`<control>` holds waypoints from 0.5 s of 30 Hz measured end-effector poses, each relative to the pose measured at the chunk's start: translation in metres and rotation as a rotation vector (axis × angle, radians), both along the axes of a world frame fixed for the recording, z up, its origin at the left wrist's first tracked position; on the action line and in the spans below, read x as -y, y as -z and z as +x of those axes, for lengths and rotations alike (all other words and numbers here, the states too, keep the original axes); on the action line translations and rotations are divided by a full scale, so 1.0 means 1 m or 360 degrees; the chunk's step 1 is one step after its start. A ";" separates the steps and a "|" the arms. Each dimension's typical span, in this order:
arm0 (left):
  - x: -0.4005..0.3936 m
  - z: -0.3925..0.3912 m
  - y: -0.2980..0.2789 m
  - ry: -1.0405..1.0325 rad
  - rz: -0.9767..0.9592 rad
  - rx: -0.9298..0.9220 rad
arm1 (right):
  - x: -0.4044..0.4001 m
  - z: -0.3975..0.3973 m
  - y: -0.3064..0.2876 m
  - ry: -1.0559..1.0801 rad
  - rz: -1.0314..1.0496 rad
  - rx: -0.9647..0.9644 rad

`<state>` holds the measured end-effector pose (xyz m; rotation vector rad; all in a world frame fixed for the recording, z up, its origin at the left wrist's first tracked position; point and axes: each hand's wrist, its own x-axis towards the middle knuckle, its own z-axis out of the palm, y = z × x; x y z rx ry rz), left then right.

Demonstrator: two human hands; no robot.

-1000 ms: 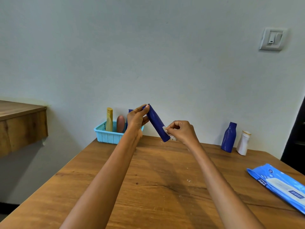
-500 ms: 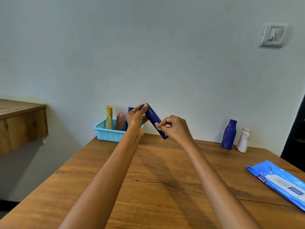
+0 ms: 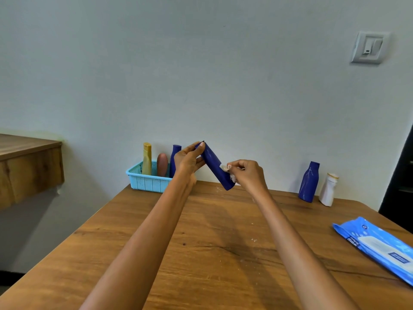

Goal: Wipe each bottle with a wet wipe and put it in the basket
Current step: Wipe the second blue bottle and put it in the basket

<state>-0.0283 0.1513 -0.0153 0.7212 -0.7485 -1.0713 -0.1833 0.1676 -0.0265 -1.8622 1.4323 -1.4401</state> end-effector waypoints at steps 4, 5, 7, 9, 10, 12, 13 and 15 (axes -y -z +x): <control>0.002 -0.002 0.000 -0.0074 0.0019 -0.0105 | -0.004 0.012 -0.004 -0.0065 0.0085 -0.0109; 0.002 -0.002 0.001 -0.0105 0.0039 -0.0128 | -0.005 0.016 -0.004 -0.0065 0.0067 -0.0115; 0.002 -0.003 0.004 -0.0130 0.0074 -0.0106 | -0.008 0.023 -0.004 -0.0059 -0.0010 -0.0134; 0.000 -0.004 0.006 -0.0027 0.0080 0.0031 | -0.010 0.028 -0.003 -0.0041 -0.0125 -0.0143; -0.001 -0.004 0.006 0.0063 0.0078 0.0120 | -0.010 0.028 -0.003 -0.0029 -0.0190 -0.0120; -0.006 -0.006 0.004 0.0250 0.0084 0.0271 | -0.008 0.025 -0.005 -0.0023 -0.0320 -0.0009; -0.008 -0.008 0.003 0.0328 0.0093 0.0325 | -0.008 0.022 -0.006 -0.0023 -0.0382 0.0049; -0.011 -0.012 0.001 0.0426 0.0106 0.0375 | -0.007 0.018 -0.007 -0.0030 -0.0479 0.0125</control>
